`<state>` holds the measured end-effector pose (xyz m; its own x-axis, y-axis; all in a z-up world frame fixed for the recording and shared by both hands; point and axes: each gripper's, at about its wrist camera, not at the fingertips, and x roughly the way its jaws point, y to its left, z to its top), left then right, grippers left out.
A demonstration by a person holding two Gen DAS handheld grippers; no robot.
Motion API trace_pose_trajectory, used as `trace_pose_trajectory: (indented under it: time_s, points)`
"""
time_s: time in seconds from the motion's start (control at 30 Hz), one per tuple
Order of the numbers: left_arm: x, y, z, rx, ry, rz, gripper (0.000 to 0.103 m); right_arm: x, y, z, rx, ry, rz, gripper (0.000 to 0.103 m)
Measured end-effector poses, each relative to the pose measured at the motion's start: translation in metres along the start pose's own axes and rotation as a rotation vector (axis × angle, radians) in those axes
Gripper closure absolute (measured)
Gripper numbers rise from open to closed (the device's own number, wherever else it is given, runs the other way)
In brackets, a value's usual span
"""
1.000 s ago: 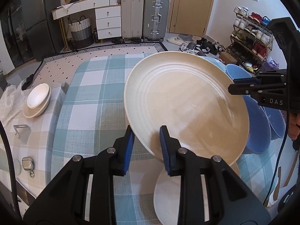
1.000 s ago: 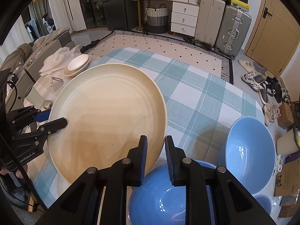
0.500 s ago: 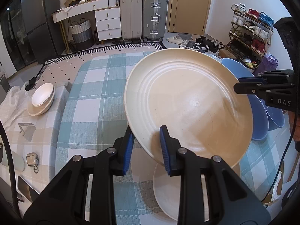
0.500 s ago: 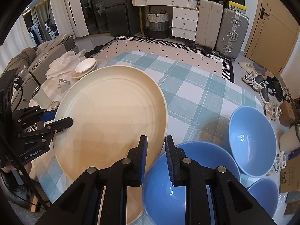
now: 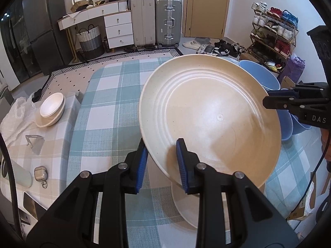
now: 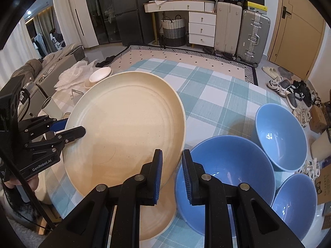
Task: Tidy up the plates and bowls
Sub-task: 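Lift and carry the cream plate with both tools toward the blue bowls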
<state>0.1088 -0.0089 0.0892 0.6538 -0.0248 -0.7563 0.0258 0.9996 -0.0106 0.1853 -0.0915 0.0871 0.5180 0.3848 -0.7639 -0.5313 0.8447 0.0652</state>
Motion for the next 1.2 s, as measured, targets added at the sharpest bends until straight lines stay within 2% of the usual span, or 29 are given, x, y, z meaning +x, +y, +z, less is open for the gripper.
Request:
trace_pose_trajectory:
  time_s: [0.57,1.2]
  points:
    - [-0.016,-0.002,-0.018,0.032,-0.011,0.003,0.079,-0.005,0.01,-0.04,0.073,-0.004,0.043,0.083]
    - [0.003,-0.02,-0.048,0.057,0.035,-0.007,0.078,-0.006,0.004,-0.084,0.156,0.002,0.074,0.083]
